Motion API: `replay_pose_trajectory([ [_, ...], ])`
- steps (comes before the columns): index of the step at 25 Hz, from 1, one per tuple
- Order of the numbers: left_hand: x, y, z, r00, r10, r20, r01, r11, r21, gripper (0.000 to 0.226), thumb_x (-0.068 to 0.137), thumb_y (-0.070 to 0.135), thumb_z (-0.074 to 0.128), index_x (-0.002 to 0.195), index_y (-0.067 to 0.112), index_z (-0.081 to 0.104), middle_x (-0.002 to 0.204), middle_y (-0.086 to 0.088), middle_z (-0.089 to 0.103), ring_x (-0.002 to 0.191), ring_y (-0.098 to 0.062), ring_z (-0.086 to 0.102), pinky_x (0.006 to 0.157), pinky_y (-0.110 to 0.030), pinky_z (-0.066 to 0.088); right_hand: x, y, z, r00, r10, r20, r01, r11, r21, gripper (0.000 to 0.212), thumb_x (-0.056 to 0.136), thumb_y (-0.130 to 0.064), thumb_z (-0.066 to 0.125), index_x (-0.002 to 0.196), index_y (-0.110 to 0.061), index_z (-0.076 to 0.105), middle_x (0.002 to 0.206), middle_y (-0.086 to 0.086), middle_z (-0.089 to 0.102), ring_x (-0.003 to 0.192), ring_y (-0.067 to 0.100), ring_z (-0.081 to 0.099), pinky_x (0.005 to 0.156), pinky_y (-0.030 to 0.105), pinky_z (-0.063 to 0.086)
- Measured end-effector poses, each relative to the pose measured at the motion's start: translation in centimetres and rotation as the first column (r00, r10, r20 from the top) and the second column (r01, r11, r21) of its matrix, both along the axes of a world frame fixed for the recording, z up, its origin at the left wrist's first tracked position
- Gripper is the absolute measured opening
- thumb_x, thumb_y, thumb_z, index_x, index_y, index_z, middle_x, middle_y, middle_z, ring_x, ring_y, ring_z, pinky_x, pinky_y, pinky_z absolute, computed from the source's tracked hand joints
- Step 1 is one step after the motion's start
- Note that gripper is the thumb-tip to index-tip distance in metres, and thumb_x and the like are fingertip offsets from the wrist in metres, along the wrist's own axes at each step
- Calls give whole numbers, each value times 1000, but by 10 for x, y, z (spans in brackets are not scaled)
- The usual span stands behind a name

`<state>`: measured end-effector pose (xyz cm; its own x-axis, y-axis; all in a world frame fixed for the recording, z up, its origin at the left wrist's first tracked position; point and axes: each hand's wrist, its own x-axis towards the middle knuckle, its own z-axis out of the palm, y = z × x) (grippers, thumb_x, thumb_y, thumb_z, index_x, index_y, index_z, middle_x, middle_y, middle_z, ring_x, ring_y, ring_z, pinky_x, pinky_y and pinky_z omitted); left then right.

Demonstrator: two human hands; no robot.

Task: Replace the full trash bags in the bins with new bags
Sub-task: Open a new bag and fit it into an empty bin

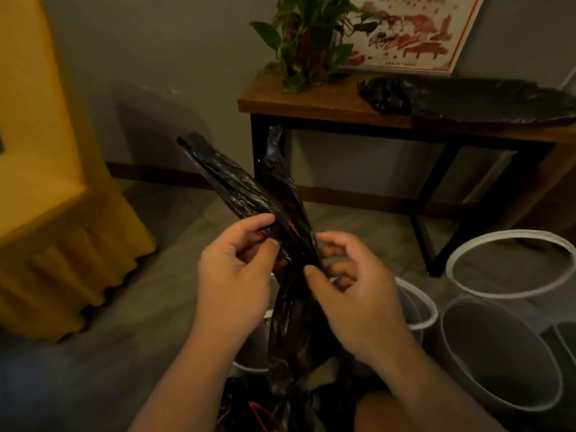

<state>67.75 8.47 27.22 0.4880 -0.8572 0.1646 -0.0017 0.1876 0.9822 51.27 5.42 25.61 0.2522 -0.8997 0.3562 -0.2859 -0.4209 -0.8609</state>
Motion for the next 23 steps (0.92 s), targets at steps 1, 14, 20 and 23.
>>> replay_pose_trajectory([
  [1, -4, 1, 1, 1000, 21, 2, -21, 1000, -5, 32, 97, 1, 68, 111, 28, 78, 93, 2, 78, 88, -13, 77, 73, -20, 61, -8, -3, -4, 999, -4, 41, 3, 1000, 30, 38, 92, -24, 75, 117, -51, 64, 106, -23, 73, 94, 0, 73, 75, 15, 59],
  [14, 16, 67, 9, 406, -430, 806, -160, 835, 526, 37, 94, 62, 45, 131, 61, 51, 115, 27, 62, 98, -1, 64, 78, -29, 61, -56, -51, 18, 849, -35, -527, -221, 882, -416, 25, 104, -20, 58, 123, -22, 74, 111, -4, 75, 98, 10, 69, 83, 29, 58],
  [20, 32, 26, -6, 41, -490, 871, -128, 862, 491, 31, 91, 56, 63, 121, 52, 66, 163, 6, 17, 153, -28, 13, 121, -55, 25, -48, -43, 36, 874, 2, -486, -279, 821, -498, 20, 107, -23, 53, 116, -22, 71, 112, -7, 65, 104, 8, 59, 87, 34, 54],
  [23, 44, 26, -41, 129, -476, 870, -136, 861, 491, 30, 97, 43, 63, 127, 41, 67, 142, 8, 49, 130, -19, 52, 107, -37, 44, -54, -42, 49, 891, -28, -452, -261, 784, -563, 22, 107, -19, 52, 118, -20, 71, 104, -5, 72, 99, 11, 64, 85, 37, 53],
])
